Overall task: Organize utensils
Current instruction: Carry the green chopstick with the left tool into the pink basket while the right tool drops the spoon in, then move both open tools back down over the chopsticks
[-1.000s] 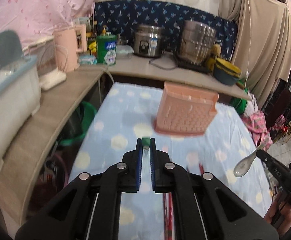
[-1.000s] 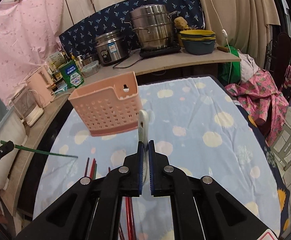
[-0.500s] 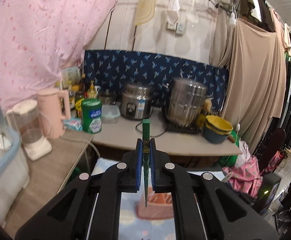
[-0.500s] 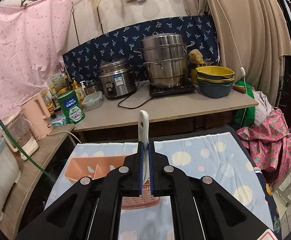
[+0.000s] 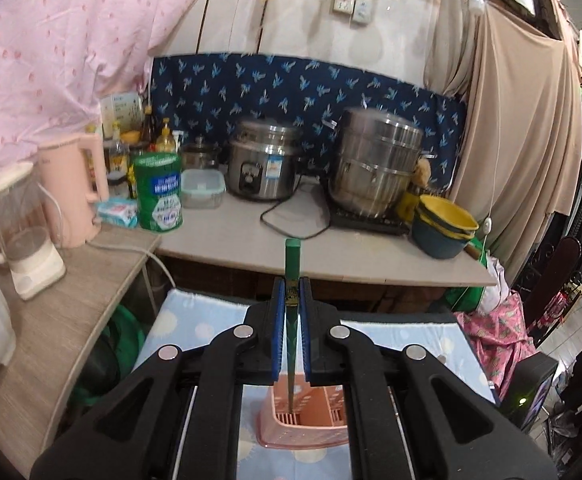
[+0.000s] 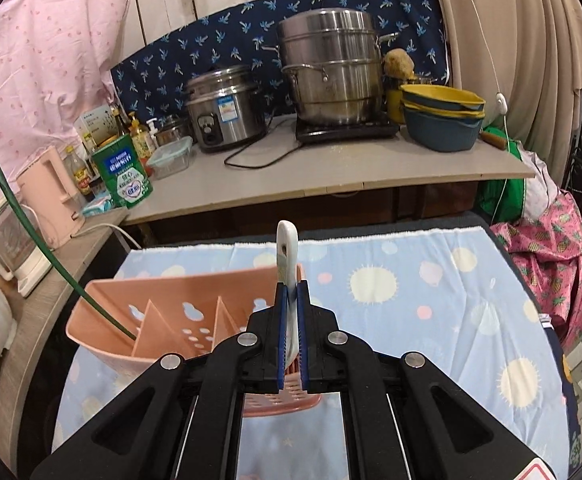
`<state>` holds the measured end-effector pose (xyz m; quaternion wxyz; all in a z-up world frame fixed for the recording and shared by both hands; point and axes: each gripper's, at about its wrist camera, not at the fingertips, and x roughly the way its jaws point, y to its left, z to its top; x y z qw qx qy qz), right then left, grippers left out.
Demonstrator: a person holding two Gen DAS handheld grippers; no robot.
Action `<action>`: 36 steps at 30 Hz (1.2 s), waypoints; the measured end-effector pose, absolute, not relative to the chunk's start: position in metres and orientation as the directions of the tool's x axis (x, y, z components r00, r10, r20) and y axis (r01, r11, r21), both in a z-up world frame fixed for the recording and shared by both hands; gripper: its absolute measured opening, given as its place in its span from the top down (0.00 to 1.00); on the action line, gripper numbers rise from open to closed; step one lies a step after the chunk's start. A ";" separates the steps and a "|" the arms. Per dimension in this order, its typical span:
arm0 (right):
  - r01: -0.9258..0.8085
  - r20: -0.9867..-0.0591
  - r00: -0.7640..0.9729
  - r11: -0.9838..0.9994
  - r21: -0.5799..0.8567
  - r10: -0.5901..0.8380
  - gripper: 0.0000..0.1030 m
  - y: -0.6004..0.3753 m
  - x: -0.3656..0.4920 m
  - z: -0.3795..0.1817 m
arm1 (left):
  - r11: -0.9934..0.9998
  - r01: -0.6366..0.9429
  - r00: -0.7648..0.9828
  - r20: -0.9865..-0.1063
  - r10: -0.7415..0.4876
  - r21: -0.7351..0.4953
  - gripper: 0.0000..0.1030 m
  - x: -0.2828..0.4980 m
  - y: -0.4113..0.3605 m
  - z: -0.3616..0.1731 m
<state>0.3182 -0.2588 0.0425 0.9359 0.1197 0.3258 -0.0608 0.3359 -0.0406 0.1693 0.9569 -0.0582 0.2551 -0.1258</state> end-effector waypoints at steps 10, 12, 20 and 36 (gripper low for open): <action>0.213 -0.596 0.802 0.952 0.218 -0.043 0.90 -0.260 0.280 0.045 | 0.964 0.157 0.805 -0.537 -0.252 -0.216 0.59 0.319 -0.014 0.136; 0.213 -0.590 0.806 0.951 0.225 -0.041 0.86 -0.260 0.265 0.049 | 0.967 0.149 0.804 -0.545 -0.239 -0.205 0.53 0.307 -0.009 0.132; 0.207 -0.606 0.795 0.949 0.238 -0.022 0.79 -0.249 0.181 0.047 | 0.973 0.142 0.750 -0.621 -0.227 -0.184 0.53 0.240 0.012 0.098; 0.181 -0.785 0.616 0.960 0.214 0.058 0.78 -0.213 0.020 -0.046 | 0.981 0.146 0.579 -0.794 -0.188 -0.126 0.53 0.108 0.016 -0.011</action>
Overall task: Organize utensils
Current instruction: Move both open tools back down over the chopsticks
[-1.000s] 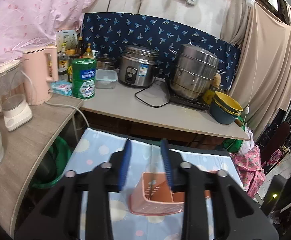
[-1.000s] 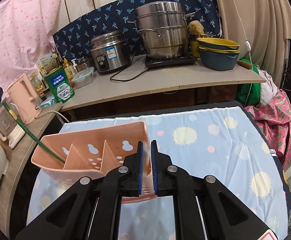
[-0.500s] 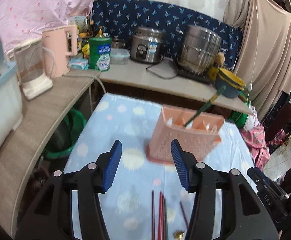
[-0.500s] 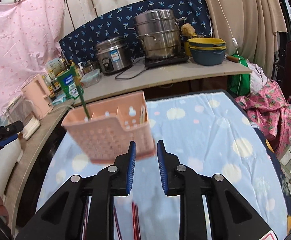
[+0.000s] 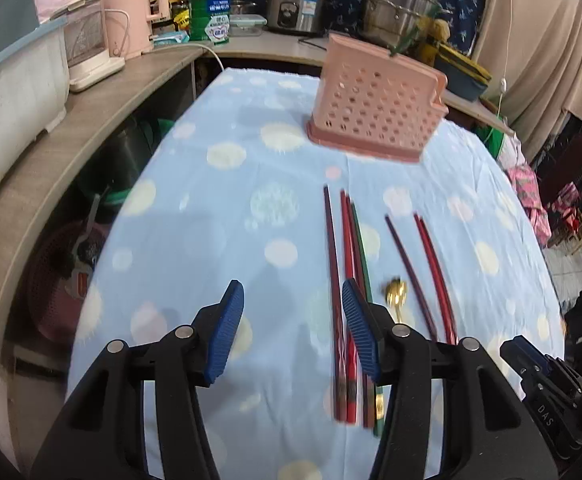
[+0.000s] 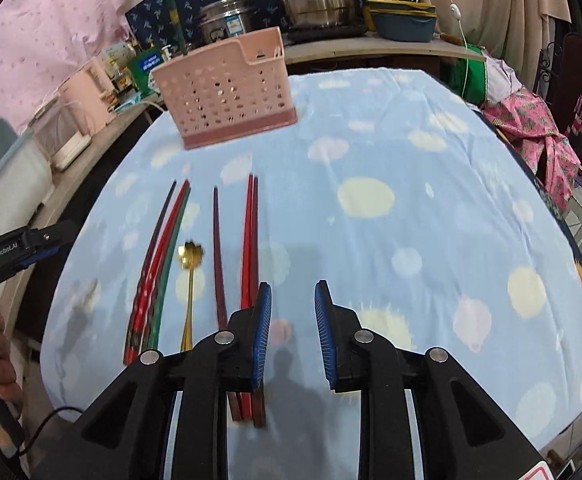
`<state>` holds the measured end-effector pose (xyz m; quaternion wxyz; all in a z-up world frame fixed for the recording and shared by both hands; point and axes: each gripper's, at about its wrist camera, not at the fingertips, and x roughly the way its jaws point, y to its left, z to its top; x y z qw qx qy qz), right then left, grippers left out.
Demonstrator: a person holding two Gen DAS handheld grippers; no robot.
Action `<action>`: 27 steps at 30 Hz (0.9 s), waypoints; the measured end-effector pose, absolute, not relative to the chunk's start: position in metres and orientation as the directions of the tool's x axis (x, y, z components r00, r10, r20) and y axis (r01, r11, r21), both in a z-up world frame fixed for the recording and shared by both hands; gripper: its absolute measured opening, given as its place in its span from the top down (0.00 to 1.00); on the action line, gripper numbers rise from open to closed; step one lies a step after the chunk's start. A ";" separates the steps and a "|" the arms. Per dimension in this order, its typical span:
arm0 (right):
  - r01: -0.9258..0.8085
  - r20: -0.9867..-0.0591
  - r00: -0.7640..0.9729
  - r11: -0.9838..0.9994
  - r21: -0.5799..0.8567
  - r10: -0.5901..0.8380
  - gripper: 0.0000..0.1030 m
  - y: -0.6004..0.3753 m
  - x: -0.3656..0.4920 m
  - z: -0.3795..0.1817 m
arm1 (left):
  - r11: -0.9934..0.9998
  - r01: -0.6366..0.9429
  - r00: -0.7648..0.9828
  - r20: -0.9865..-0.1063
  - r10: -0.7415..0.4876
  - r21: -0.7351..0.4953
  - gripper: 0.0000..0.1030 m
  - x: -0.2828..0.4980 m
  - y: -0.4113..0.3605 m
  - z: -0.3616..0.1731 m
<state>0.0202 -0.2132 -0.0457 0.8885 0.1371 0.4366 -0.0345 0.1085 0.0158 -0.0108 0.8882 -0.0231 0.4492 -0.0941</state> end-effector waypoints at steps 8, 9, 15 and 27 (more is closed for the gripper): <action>0.134 -0.802 0.591 0.971 0.199 0.083 0.78 -0.193 -0.001 -0.060 | 0.980 0.171 0.539 -0.823 -0.177 -0.098 0.53 0.075 0.010 -0.041; 0.130 -0.804 0.588 0.972 0.197 0.085 0.78 -0.192 -0.001 -0.061 | 0.981 0.169 0.534 -0.827 -0.175 -0.099 0.53 0.073 0.010 -0.044; 0.115 -0.821 0.563 0.975 0.190 0.094 0.78 -0.185 -0.002 -0.072 | 0.981 0.169 0.524 -0.834 -0.175 -0.100 0.53 0.066 0.010 -0.053; 0.133 -0.832 0.550 0.977 0.164 0.065 0.78 -0.188 -0.001 -0.080 | 0.974 0.195 0.498 -0.845 -0.196 -0.111 0.53 0.066 0.002 -0.062</action>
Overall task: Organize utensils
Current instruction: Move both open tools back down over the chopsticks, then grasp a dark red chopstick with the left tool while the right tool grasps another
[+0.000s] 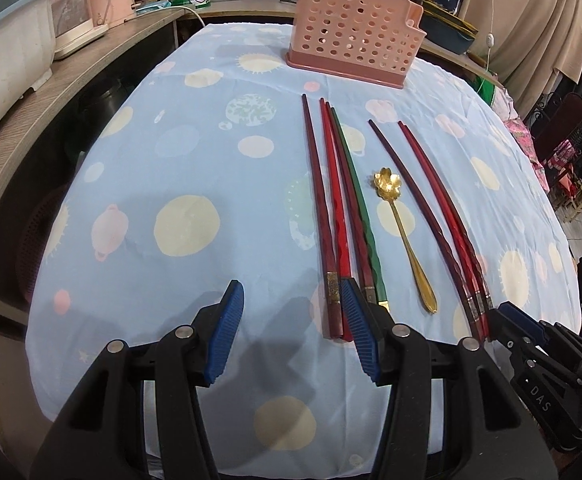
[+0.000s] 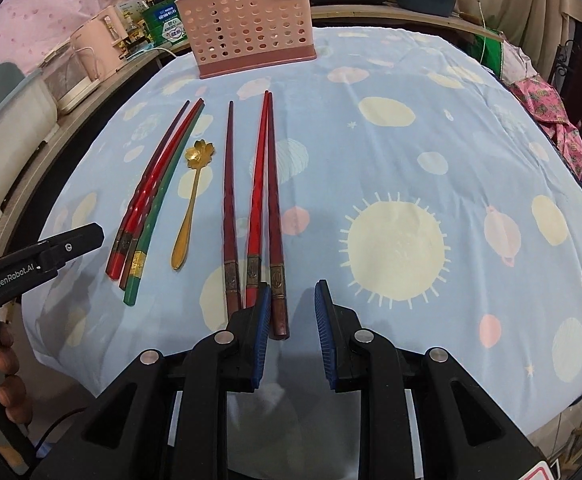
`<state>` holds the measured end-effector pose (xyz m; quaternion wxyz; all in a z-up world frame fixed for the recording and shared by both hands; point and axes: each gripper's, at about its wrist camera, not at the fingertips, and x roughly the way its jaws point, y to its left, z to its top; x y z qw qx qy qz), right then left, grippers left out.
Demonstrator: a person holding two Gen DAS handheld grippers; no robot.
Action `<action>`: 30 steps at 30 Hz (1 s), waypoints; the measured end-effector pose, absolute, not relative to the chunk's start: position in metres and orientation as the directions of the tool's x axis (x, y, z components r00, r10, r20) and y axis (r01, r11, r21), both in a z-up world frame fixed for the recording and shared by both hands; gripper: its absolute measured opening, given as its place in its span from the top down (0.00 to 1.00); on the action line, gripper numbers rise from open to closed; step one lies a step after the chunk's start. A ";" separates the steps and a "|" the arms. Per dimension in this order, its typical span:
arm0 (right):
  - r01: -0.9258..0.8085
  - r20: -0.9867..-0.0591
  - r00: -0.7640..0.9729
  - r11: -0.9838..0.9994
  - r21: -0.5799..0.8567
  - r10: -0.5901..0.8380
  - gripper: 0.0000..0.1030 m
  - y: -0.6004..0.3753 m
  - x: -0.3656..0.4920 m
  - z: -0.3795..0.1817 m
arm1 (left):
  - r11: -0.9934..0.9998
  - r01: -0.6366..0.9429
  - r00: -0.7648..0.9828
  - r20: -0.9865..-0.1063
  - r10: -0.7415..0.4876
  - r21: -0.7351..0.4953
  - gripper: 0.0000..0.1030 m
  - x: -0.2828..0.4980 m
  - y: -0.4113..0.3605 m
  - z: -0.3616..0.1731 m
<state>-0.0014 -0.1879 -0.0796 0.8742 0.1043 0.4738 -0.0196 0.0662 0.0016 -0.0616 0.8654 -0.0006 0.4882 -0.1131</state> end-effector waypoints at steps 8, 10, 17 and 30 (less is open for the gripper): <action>0.138 -0.829 0.555 0.974 0.179 0.074 0.81 -0.191 0.000 -0.081 | 0.972 0.195 0.472 -0.856 -0.211 -0.132 0.53 0.070 -0.001 -0.069; 0.138 -0.829 0.555 0.974 0.179 0.074 0.81 -0.191 0.001 -0.081 | 0.973 0.197 0.471 -0.859 -0.202 -0.121 0.53 0.071 -0.003 -0.071; 0.137 -0.829 0.555 0.975 0.176 0.072 0.81 -0.191 0.001 -0.081 | 0.976 0.196 0.484 -0.856 -0.179 -0.093 0.53 0.074 -0.004 -0.074; 0.137 -0.828 0.557 0.976 0.171 0.067 0.84 -0.192 0.002 -0.080 | 0.977 0.210 0.510 -0.849 -0.140 -0.035 0.74 0.073 -0.006 -0.075</action>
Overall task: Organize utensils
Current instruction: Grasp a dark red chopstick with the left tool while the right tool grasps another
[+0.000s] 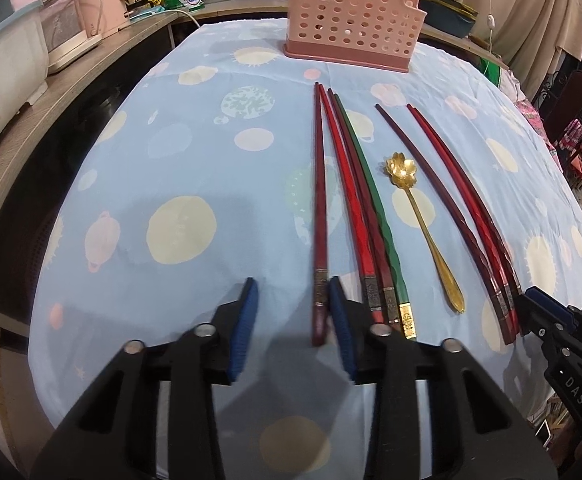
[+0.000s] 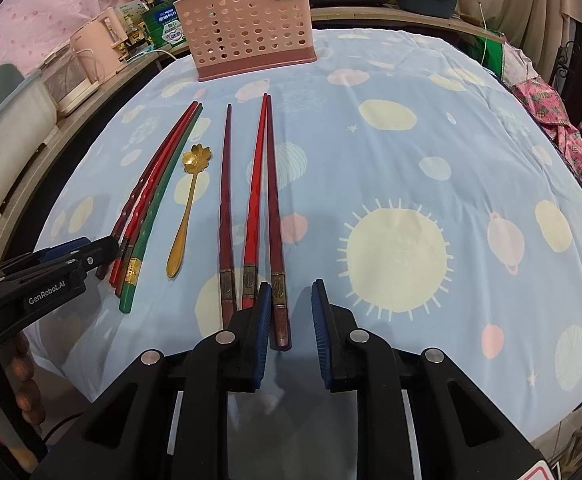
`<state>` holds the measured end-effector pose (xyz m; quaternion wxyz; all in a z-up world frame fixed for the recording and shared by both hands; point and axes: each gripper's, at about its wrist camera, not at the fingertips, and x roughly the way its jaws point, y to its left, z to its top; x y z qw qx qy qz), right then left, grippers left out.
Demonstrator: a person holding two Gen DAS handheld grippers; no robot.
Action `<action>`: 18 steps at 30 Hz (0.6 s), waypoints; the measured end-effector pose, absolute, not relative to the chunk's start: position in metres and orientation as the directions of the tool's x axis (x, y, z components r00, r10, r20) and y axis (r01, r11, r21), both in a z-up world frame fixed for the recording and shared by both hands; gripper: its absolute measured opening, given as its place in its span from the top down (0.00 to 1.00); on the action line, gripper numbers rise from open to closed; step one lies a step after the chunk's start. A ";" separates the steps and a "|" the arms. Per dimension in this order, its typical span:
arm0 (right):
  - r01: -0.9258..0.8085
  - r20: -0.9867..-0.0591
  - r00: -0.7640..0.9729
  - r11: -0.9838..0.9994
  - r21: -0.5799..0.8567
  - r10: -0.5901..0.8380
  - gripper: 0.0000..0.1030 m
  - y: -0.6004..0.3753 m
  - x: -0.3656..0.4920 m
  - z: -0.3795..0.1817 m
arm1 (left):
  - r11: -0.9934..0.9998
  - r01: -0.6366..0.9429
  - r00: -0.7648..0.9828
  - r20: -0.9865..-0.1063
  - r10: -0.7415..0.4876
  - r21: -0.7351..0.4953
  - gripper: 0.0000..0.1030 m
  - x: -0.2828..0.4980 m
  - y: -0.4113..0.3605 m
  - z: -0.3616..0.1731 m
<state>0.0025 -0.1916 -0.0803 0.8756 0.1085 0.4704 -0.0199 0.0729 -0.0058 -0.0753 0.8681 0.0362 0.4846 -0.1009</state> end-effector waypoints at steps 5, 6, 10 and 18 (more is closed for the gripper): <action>0.133 -0.827 0.557 0.975 0.176 0.074 0.92 -0.192 0.003 -0.080 | 0.975 0.212 0.505 -0.847 -0.164 -0.062 0.91 0.072 0.000 -0.075; 0.132 -0.827 0.557 0.975 0.177 0.075 0.92 -0.192 0.003 -0.080 | 0.975 0.214 0.504 -0.847 -0.168 -0.066 0.92 0.072 0.001 -0.075; 0.132 -0.822 0.565 0.974 0.184 0.078 0.92 -0.194 0.002 -0.078 | 0.973 0.216 0.500 -0.847 -0.180 -0.079 0.92 0.070 0.002 -0.073; 0.141 -0.784 0.618 0.972 0.186 0.060 0.93 -0.202 -0.001 -0.056 | 0.974 0.202 0.529 -0.825 -0.197 -0.103 0.93 0.066 0.012 -0.049</action>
